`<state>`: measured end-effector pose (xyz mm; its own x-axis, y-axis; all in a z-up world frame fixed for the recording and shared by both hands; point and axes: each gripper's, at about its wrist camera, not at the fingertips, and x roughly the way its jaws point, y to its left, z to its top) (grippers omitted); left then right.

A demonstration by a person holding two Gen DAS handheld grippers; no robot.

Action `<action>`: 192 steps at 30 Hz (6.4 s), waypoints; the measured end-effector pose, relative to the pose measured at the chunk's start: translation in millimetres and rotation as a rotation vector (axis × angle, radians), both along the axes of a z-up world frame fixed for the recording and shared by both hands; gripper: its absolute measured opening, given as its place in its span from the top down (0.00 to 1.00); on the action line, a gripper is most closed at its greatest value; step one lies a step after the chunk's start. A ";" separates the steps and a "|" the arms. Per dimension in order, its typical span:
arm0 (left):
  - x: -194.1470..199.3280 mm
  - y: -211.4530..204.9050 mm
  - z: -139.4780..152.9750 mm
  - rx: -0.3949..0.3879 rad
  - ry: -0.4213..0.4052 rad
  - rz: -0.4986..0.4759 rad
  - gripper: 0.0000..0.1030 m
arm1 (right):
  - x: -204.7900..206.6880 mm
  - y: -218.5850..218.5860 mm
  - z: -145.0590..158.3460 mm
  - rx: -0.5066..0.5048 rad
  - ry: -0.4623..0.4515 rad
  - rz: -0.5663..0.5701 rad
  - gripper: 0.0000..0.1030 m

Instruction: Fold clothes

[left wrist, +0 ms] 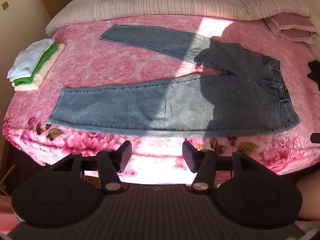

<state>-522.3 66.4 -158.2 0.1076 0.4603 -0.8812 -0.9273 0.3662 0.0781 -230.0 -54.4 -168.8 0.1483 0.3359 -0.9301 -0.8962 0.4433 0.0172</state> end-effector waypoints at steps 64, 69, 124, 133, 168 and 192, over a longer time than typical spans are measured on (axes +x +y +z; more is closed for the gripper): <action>264.9 535.9 -261.8 0.056 0.173 -1.184 0.93 | 314.1 381.0 -228.5 -0.051 -0.065 0.573 0.86; 233.3 490.3 -232.1 0.255 0.229 -1.131 0.97 | 275.8 344.4 -198.0 0.006 -0.303 0.612 0.90; -55.5 237.2 -173.8 -0.022 -0.295 0.212 0.95 | 217.9 -10.4 -174.1 0.514 0.344 -0.773 0.88; -71.3 184.4 -219.6 -0.044 -0.204 0.255 0.94 | 217.3 -36.7 -197.5 0.395 0.346 -0.745 0.88; -203.5 274.2 -221.1 0.038 -0.025 0.222 0.89 | -32.2 247.2 -167.0 0.240 0.241 -0.039 0.50; -427.6 314.1 -177.9 -0.009 -0.218 0.656 0.87 | -246.9 427.2 -212.4 0.343 0.553 0.237 1.00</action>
